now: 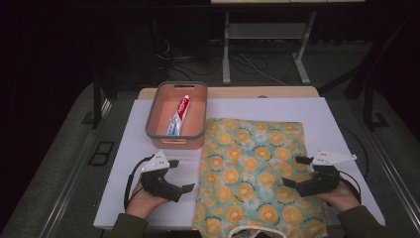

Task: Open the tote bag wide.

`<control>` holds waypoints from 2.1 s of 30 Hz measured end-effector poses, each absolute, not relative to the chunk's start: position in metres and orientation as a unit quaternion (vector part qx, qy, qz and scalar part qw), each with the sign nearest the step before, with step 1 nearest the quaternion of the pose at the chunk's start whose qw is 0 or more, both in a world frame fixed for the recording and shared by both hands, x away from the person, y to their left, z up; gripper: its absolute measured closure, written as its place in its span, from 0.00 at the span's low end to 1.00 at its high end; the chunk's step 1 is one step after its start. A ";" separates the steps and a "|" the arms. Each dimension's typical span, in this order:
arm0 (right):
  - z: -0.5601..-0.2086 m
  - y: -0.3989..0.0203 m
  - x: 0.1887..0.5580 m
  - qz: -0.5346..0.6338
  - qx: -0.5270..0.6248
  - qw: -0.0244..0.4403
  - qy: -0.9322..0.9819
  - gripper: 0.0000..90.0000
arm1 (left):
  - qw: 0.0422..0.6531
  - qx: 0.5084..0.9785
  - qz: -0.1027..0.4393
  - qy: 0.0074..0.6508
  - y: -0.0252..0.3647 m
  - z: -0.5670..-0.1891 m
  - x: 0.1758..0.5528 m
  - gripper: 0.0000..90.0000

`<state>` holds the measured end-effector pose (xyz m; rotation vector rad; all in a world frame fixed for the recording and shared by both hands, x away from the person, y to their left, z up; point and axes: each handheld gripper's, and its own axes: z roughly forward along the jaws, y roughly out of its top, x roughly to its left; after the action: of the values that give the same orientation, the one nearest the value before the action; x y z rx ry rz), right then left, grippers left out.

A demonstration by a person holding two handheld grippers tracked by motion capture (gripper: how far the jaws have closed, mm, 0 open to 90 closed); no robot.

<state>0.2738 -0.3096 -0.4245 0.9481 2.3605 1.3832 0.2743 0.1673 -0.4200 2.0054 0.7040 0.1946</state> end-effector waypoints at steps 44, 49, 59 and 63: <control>-0.424 -0.311 0.274 0.472 0.334 0.130 0.805 0.04 | 0.397 0.872 0.054 0.280 0.103 -0.454 0.284 0.16; -0.424 -0.311 0.275 0.473 0.334 0.130 0.805 0.04 | 0.394 0.871 0.066 0.284 0.104 -0.452 0.284 0.28; -0.425 -0.311 0.275 0.471 0.335 0.131 0.806 0.04 | 0.397 0.871 0.050 0.285 0.108 -0.451 0.286 0.97; -0.424 -0.311 0.274 0.472 0.335 0.131 0.805 0.04 | 0.392 0.873 0.048 0.285 0.107 -0.450 0.288 0.99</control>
<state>0.2745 -0.3109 -0.4245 0.9713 2.3374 1.3703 0.2880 0.1072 -0.4496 2.2171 0.7246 0.1213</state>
